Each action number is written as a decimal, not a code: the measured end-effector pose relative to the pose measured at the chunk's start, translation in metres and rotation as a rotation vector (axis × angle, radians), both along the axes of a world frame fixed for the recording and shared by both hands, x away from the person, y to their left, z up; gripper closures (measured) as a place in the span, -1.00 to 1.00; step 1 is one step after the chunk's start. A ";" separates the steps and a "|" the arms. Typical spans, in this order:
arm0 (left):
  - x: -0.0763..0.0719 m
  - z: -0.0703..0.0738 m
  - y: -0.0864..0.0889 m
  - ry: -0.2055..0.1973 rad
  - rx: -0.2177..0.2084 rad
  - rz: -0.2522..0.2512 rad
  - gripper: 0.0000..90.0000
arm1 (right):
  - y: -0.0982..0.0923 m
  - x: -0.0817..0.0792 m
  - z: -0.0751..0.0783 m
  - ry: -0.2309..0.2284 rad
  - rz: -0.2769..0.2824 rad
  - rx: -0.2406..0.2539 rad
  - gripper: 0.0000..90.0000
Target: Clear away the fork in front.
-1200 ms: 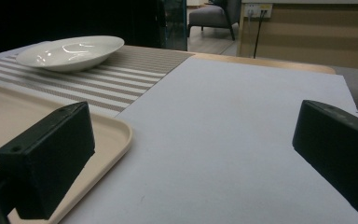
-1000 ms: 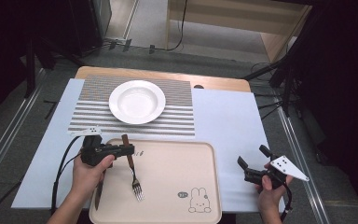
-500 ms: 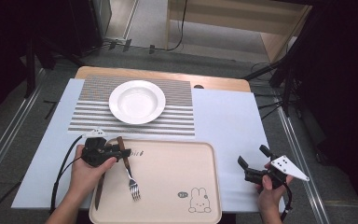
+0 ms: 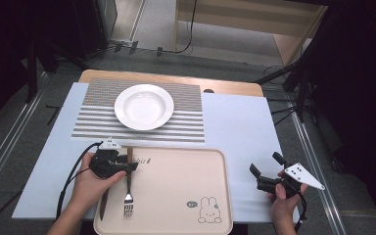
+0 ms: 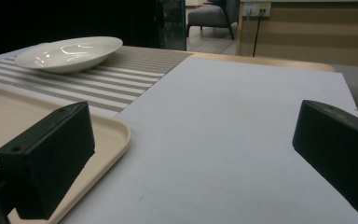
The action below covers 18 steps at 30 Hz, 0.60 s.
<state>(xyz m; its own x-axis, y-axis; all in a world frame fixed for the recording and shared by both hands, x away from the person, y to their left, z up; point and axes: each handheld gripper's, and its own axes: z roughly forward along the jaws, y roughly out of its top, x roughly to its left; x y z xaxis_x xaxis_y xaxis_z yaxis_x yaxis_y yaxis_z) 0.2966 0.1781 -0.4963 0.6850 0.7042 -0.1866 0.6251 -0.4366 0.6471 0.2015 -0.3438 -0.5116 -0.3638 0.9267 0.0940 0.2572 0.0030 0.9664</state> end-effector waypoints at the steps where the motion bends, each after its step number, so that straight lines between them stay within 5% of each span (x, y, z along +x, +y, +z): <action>1: -0.001 0.000 0.000 -0.009 0.007 0.000 0.08 | 0.000 0.000 0.000 -0.001 0.000 0.000 -1.00; 10: -0.006 0.009 0.002 -0.078 -0.001 0.020 0.04 | 0.000 0.000 0.000 -0.001 0.000 -0.001 -1.00; 13: -0.010 0.013 0.003 -0.072 -0.021 0.008 0.41 | 0.000 0.000 0.000 0.000 -0.002 0.001 -1.00; 16: -0.016 0.015 -0.001 -0.044 -0.041 -0.073 0.95 | 0.000 0.000 0.000 -0.001 -0.001 -0.002 -1.00; 18: -0.021 0.013 -0.007 -0.039 -0.004 -0.108 0.98 | 0.000 0.000 0.000 0.000 -0.002 -0.002 -1.00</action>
